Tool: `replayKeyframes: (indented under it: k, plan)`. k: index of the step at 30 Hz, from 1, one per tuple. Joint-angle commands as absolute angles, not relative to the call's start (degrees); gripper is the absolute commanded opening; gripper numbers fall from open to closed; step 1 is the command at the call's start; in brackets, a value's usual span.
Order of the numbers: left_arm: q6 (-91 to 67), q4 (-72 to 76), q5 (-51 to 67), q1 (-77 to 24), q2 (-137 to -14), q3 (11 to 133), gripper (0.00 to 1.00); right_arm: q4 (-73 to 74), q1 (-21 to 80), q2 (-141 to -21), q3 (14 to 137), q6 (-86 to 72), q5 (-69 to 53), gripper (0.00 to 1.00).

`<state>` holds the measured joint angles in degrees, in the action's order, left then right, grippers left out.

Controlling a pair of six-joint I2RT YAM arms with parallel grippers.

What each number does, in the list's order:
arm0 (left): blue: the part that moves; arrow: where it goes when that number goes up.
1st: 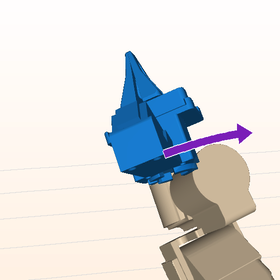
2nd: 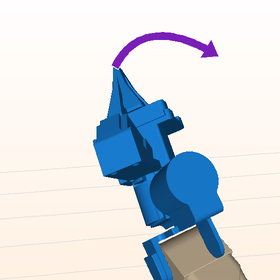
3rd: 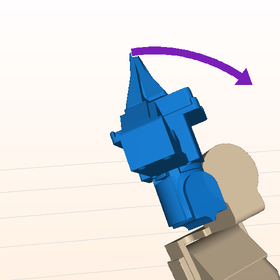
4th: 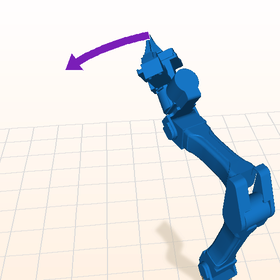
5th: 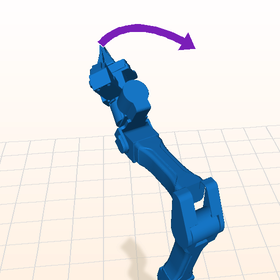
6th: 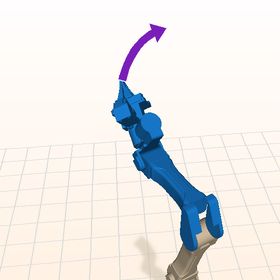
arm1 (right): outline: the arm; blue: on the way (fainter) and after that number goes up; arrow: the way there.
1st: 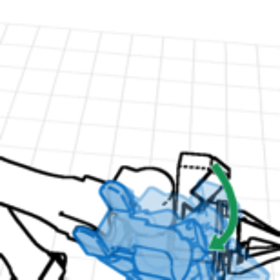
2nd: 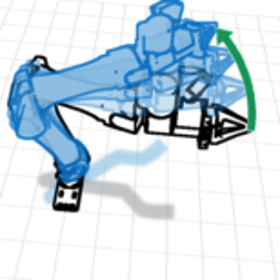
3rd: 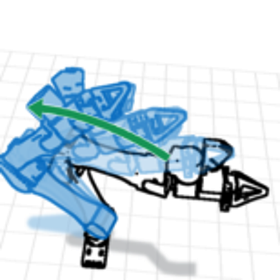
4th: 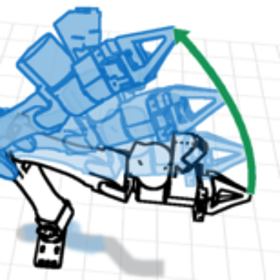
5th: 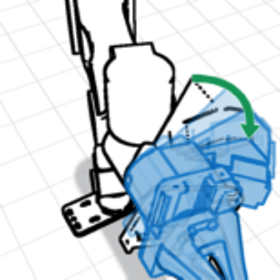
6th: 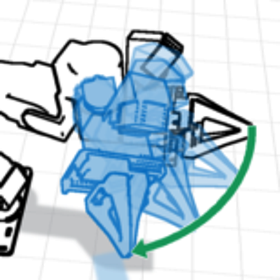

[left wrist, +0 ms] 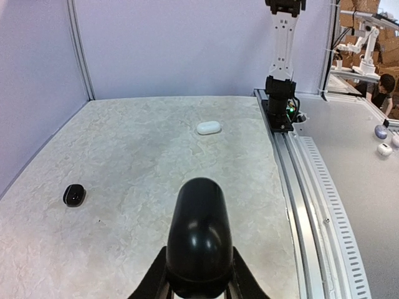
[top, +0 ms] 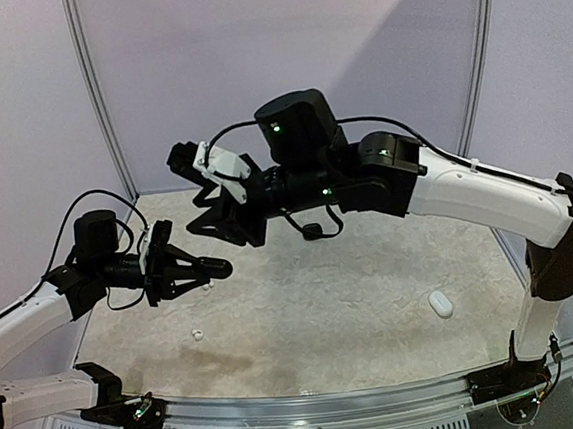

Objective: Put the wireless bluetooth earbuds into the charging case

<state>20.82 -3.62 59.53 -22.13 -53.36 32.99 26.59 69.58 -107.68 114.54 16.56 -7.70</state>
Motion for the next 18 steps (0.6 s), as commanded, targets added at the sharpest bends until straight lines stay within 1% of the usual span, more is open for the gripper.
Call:
replayKeyframes:
  k: [1, 4, 7, 8, 11, 13, 14, 15, 16, 17, 18]
  plan:
    - [19.2, -1.5, 60.0, -22.8, -53.5, 32.2, 0.0, 19.9, 67.9, -107.0, 110.2, 7.2, 6.5, 0.45]
    - [15.4, 1.9, 57.0, -22.8, -53.6, 32.2, 0.0, 21.2, 67.8, -109.0, 109.7, 3.0, 17.2, 0.49]
    - [5.0, 5.7, 50.8, -22.7, -55.0, 32.2, 0.0, 23.5, 66.6, -109.4, 108.3, -4.8, 26.5, 0.56]
    - [1.6, 6.1, 48.7, -22.7, -55.9, 32.5, 0.0, 25.1, 65.4, -109.0, 107.0, -7.8, 28.0, 0.57]
    - [-7.1, 5.8, 41.7, -22.4, -57.9, 33.1, 0.0, 29.3, 59.9, -105.5, 99.6, -21.3, 27.2, 0.61]
    - [-10.4, 3.1, 37.2, -22.0, -58.9, 34.7, 0.0, 33.3, 54.5, -102.6, 93.6, -31.8, 23.5, 0.65]
    - [-11.8, 1.2, 34.6, -21.9, -59.9, 36.2, 0.0, 34.1, 52.2, -101.2, 90.5, -34.8, 20.6, 0.69]
    - [-13.2, -1.9, 32.5, -21.7, -61.2, 37.9, 0.0, 34.4, 50.3, -100.1, 86.9, -38.3, 18.3, 0.76]
    - [-14.4, -4.6, 30.5, -21.4, -63.6, 40.1, 0.0, 34.6, 48.9, -98.5, 83.7, -40.0, 17.5, 0.92]
    - [-15.9, -7.5, 29.3, -21.2, -66.1, 42.3, 0.0, 35.1, 48.0, -97.6, 80.8, -41.6, 18.1, 0.98]
    - [-17.1, -10.7, 28.9, -21.1, -68.8, 44.9, 0.0, 36.0, 47.7, -96.4, 78.4, -42.2, 19.6, 0.99]
